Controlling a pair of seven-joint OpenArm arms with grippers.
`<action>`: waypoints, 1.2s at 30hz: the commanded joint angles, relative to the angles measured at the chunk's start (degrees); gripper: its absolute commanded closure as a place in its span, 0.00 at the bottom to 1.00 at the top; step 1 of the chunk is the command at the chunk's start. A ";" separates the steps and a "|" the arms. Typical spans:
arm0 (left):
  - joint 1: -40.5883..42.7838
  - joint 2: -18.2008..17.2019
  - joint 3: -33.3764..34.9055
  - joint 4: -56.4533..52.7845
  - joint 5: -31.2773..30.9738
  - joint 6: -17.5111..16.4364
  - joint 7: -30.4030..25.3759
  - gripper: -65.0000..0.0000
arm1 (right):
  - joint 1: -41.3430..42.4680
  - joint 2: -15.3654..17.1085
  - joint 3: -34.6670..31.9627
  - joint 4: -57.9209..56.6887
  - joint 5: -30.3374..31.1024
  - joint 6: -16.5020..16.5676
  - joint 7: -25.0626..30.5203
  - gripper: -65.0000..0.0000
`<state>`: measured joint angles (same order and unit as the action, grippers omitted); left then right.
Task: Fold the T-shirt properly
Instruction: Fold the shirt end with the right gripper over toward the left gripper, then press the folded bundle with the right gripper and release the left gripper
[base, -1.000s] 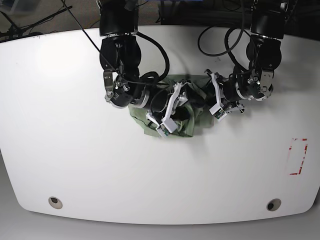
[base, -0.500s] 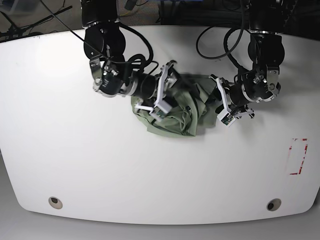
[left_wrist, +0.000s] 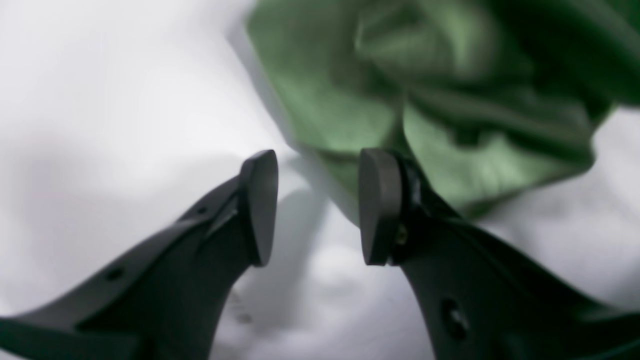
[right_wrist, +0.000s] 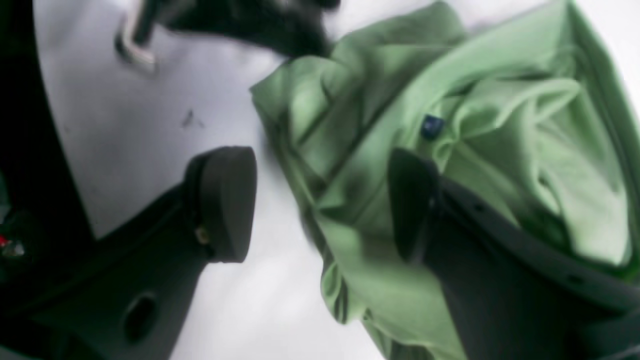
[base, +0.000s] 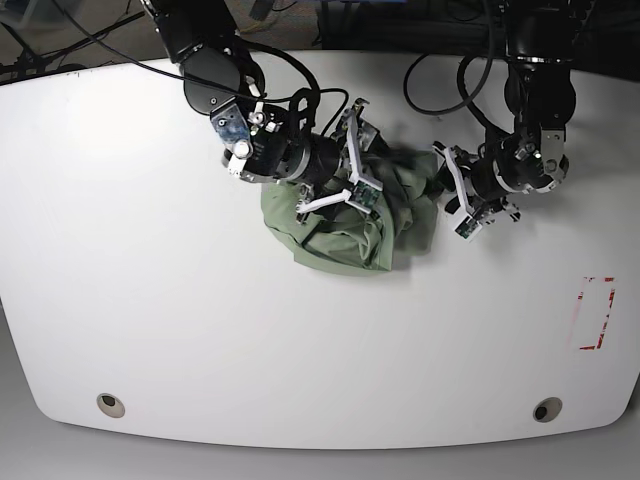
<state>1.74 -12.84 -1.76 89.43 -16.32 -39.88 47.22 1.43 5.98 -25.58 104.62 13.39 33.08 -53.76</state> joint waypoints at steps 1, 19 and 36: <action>-0.99 0.14 0.57 -0.42 -0.96 -0.12 -1.11 0.63 | 0.90 -0.04 0.05 -0.31 -2.35 -0.07 2.11 0.41; -0.90 0.14 4.62 -6.92 -0.96 -0.12 -4.28 0.63 | -0.07 -4.79 0.13 0.92 -11.32 -0.16 6.24 0.95; -1.34 1.90 4.35 -7.01 -1.13 -0.12 -4.36 0.63 | 2.30 -13.05 -1.45 -1.01 -11.23 0.37 6.50 0.95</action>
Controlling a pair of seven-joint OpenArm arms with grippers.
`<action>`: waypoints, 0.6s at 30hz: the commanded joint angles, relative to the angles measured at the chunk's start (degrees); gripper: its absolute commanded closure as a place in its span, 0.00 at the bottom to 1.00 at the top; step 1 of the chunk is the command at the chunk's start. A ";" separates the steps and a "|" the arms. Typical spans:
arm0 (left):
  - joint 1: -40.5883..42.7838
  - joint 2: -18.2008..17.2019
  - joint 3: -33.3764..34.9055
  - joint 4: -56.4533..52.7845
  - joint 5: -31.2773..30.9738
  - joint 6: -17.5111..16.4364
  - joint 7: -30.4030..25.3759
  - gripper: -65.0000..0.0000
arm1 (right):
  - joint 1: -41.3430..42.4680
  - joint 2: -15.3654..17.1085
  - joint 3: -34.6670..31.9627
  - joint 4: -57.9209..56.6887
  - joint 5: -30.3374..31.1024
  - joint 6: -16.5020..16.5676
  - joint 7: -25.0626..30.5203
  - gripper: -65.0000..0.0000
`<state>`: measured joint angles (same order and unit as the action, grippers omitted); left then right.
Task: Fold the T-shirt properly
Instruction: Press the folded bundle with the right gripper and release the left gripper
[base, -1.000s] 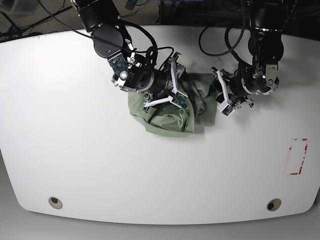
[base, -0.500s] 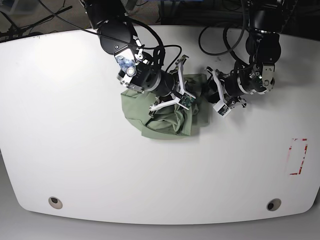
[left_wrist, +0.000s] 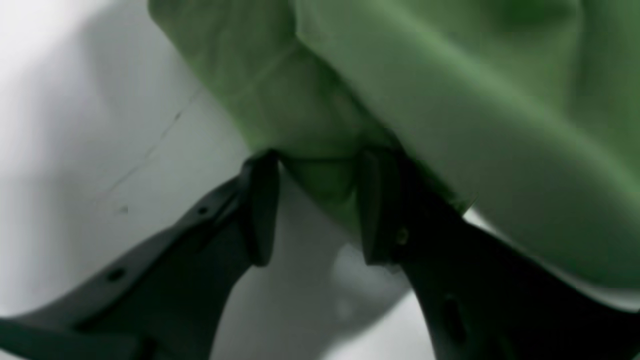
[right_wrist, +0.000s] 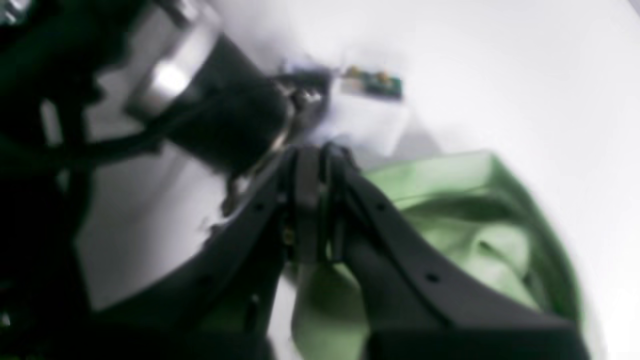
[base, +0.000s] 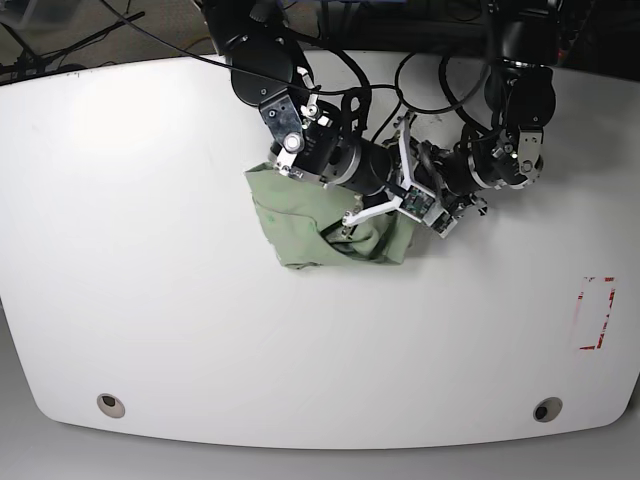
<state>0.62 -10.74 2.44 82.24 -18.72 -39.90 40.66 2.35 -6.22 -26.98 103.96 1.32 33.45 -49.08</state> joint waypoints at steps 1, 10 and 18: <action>-0.23 -0.20 0.07 0.18 1.18 -0.10 2.19 0.63 | 1.56 -0.86 -0.05 -0.80 0.83 0.00 1.91 0.95; 0.12 0.68 -3.89 0.71 0.92 -0.10 -2.38 0.63 | 3.67 -2.35 -0.14 -4.75 0.83 0.00 2.09 0.89; 0.04 -0.11 -11.18 4.40 -1.81 -0.10 -2.64 0.63 | 3.32 -2.27 0.13 -5.02 0.83 0.00 2.09 0.48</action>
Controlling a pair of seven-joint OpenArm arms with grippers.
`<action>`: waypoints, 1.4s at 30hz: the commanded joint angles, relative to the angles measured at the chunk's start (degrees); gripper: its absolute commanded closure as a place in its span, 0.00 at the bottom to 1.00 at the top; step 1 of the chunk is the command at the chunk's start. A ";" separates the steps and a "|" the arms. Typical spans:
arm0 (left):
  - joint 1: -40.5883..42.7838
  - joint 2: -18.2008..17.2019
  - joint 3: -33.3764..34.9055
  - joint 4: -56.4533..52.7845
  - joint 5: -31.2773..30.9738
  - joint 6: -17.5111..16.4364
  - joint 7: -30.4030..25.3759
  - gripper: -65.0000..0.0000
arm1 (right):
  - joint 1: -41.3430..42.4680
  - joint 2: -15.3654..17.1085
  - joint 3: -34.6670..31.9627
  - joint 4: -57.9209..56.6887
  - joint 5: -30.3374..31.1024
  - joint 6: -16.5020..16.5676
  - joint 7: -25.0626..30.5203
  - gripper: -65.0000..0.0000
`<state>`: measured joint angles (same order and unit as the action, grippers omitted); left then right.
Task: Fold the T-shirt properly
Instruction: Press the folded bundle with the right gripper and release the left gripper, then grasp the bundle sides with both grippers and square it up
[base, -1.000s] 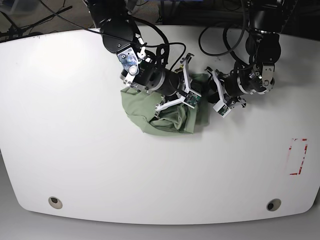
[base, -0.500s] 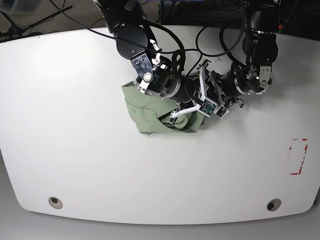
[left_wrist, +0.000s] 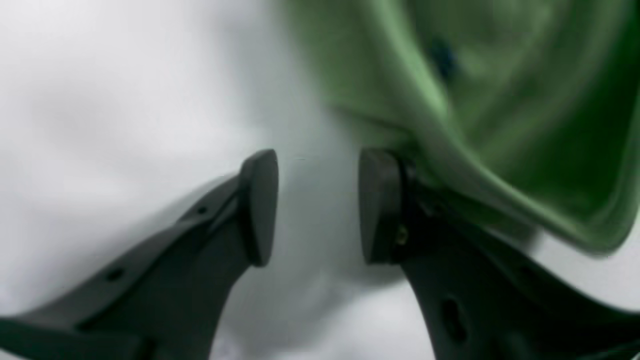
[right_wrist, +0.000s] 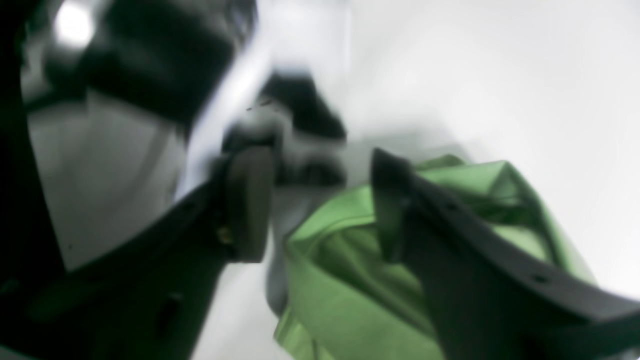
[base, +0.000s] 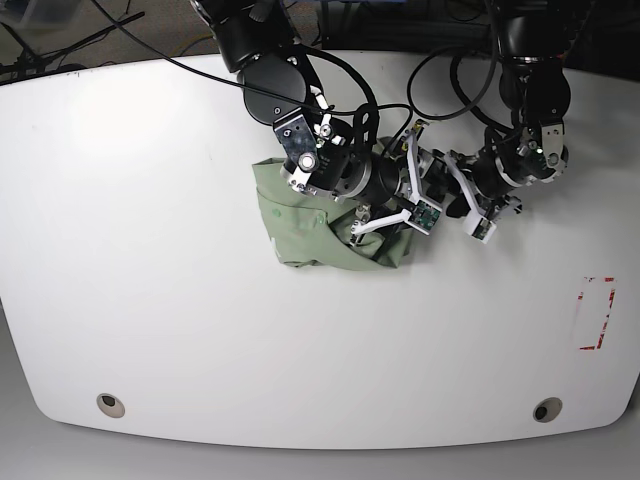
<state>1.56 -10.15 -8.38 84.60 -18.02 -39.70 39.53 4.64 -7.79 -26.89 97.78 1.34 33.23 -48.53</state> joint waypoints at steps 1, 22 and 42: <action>-0.90 -2.02 -1.07 2.83 -3.12 -0.30 -1.51 0.63 | 1.03 -0.69 0.04 1.17 0.81 0.22 1.54 0.49; -2.40 -8.18 -2.30 6.08 -4.44 -0.30 -1.42 0.63 | 8.59 3.62 18.85 -2.70 0.81 1.89 3.92 0.49; 1.38 -0.09 21.17 16.28 9.36 -0.30 -1.07 0.63 | 12.72 10.47 29.66 -19.23 0.72 6.77 7.26 0.70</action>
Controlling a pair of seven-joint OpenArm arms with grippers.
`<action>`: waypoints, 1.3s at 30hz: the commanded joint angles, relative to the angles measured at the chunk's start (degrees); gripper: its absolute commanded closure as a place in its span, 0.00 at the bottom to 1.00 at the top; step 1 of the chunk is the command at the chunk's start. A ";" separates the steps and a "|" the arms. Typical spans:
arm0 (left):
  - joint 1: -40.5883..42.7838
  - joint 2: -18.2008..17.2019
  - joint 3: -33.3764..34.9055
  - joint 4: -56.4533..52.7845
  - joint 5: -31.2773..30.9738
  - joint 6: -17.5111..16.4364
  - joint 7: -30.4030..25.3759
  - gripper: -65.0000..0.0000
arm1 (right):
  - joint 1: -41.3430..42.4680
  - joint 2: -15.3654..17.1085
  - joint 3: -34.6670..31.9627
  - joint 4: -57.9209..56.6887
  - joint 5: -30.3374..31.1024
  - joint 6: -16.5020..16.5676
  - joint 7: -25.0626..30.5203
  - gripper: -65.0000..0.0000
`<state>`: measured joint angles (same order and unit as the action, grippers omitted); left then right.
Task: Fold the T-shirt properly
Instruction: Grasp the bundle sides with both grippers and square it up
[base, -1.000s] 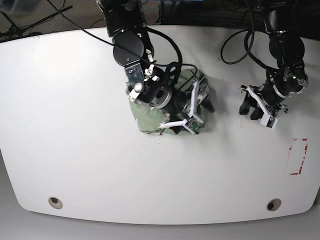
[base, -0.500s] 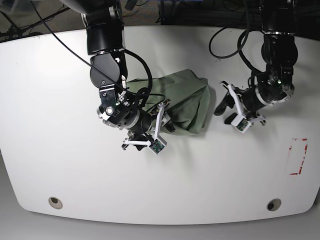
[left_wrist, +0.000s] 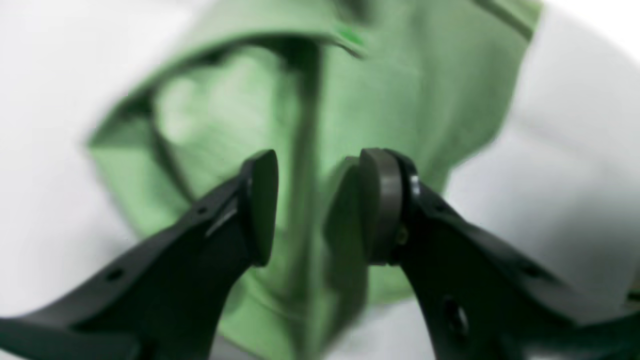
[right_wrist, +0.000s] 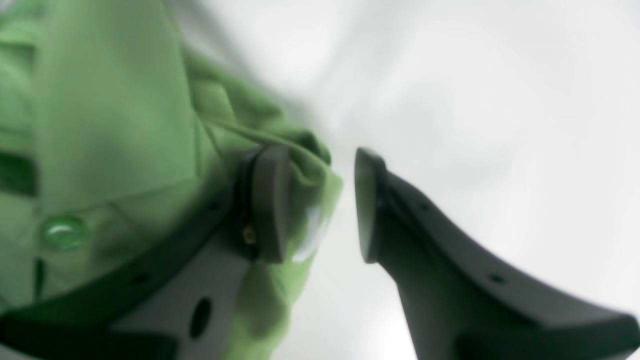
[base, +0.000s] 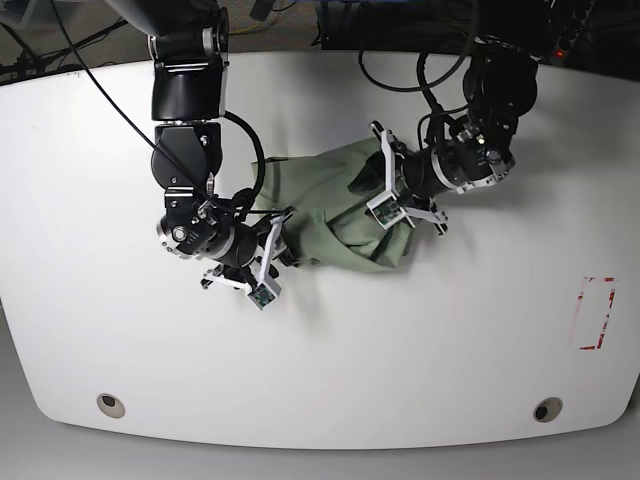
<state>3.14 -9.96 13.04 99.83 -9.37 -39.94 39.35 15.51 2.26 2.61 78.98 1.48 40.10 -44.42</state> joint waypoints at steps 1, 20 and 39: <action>0.16 -0.29 -0.42 1.05 0.97 -0.06 -0.89 0.63 | 1.77 0.51 -0.02 -1.31 0.59 -0.10 4.20 0.70; -13.55 -8.29 -2.36 -25.77 0.71 -0.06 -5.46 0.63 | -8.25 1.91 0.07 4.84 0.33 -0.10 5.00 0.71; -8.37 -8.73 -3.15 1.49 1.06 -0.06 2.01 0.63 | -10.89 -0.72 -1.95 25.50 0.68 -0.10 -9.33 0.71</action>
<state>-4.75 -20.21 10.02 98.30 -7.99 -40.34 42.04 3.36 2.98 1.58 103.57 1.17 40.01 -55.40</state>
